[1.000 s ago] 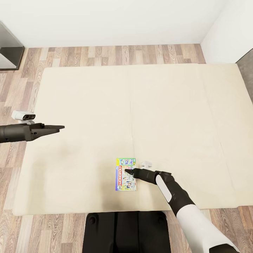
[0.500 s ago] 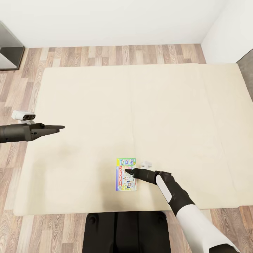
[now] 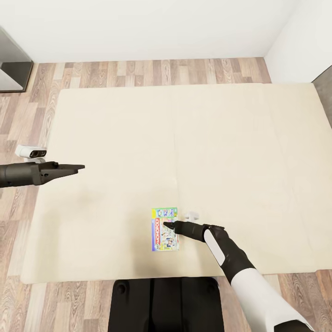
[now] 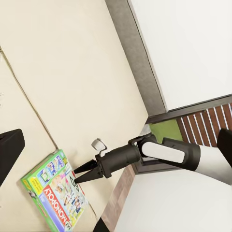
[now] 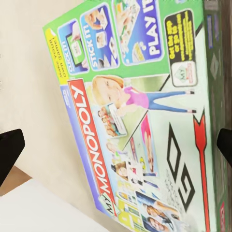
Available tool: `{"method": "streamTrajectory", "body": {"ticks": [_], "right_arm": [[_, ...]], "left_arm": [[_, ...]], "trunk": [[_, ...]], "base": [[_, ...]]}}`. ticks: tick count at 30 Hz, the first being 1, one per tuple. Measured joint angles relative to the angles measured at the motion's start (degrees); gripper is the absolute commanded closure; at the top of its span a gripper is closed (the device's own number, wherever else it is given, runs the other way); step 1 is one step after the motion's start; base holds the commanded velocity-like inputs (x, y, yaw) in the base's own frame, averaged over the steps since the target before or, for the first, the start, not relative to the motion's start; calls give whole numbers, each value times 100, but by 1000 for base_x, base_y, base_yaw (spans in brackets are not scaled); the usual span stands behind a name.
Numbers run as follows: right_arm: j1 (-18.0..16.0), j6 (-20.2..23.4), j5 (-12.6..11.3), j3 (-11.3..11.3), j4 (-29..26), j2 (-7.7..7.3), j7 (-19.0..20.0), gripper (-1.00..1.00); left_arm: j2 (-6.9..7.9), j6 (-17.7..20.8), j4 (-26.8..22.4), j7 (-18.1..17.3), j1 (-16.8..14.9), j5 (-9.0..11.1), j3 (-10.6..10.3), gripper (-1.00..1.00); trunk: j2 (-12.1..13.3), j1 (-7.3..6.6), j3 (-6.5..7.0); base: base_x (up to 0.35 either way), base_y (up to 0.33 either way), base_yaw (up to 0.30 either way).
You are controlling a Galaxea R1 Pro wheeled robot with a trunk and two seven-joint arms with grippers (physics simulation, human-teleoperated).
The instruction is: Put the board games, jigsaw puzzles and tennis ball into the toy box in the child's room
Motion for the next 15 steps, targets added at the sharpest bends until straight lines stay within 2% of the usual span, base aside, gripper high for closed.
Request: {"method": "streamTrajectory", "body": {"ticks": [15], "right_arm": [[-1, 0, 0, 0, 0, 20, 0, -100]], "left_arm": [[0, 0, -3, 0, -2, 1, 0, -100]], "trunk": [[0, 0, 0]], "base": [[0, 41, 0]]}}
